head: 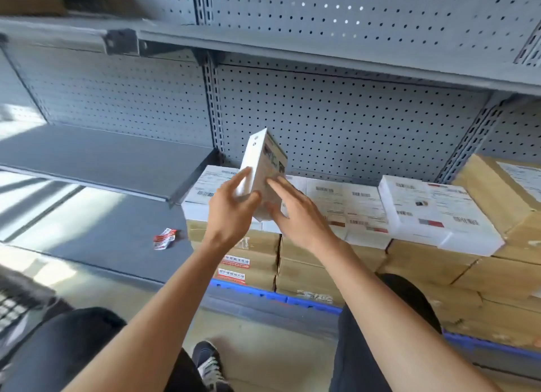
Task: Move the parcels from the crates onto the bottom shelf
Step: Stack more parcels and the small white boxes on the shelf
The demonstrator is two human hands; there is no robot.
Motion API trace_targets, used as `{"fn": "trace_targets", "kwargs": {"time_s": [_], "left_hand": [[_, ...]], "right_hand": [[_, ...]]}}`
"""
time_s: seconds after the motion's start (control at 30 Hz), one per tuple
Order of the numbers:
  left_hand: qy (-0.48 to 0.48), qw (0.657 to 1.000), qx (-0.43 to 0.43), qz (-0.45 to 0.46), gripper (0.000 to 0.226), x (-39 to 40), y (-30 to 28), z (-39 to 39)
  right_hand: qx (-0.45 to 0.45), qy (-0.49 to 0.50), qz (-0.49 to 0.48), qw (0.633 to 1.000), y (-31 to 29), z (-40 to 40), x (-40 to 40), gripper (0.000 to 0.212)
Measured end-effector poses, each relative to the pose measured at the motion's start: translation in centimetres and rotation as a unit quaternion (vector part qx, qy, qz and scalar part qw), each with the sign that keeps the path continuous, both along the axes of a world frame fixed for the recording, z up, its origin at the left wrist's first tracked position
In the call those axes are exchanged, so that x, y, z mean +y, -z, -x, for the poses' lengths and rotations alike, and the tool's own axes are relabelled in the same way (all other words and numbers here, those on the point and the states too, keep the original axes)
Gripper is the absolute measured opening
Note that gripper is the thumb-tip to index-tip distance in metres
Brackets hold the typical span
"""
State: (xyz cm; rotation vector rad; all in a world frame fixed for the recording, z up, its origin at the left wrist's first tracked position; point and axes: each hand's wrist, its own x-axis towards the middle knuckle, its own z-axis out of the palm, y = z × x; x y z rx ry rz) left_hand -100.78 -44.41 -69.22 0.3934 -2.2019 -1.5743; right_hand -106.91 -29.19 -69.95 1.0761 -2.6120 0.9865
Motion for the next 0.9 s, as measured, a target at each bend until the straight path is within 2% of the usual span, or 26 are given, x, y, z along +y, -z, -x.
{"fn": "trace_targets", "kwargs": {"time_s": [0.17, 0.33, 0.5, 0.77, 0.9], "left_hand": [[-0.016, 0.997, 0.008, -0.081, 0.057, -3.9, 0.9, -1.3], [-0.019, 0.991, 0.017, -0.129, 0.047, -6.5, 1.6, -1.3], [0.000, 0.992, 0.014, -0.123, 0.041, -8.7, 2.7, -0.7], [0.014, 0.999, -0.003, -0.046, 0.037, -10.6, 3.1, 0.0], [0.006, 0.998, 0.017, -0.052, 0.038, -11.4, 3.5, 0.2]], "right_hand": [[-0.018, -0.033, -0.012, 0.999, 1.3, -0.2, -4.3, 0.065], [-0.054, -0.048, 0.001, 0.997, 2.5, 0.2, -6.9, 0.064], [-0.056, -0.054, 0.015, 0.997, 2.9, 0.7, -8.8, 0.059], [-0.044, -0.032, 0.038, 0.998, 3.9, 1.6, -10.4, 0.061], [-0.069, -0.029, 0.054, 0.996, 4.2, 1.6, -11.2, 0.060]]}}
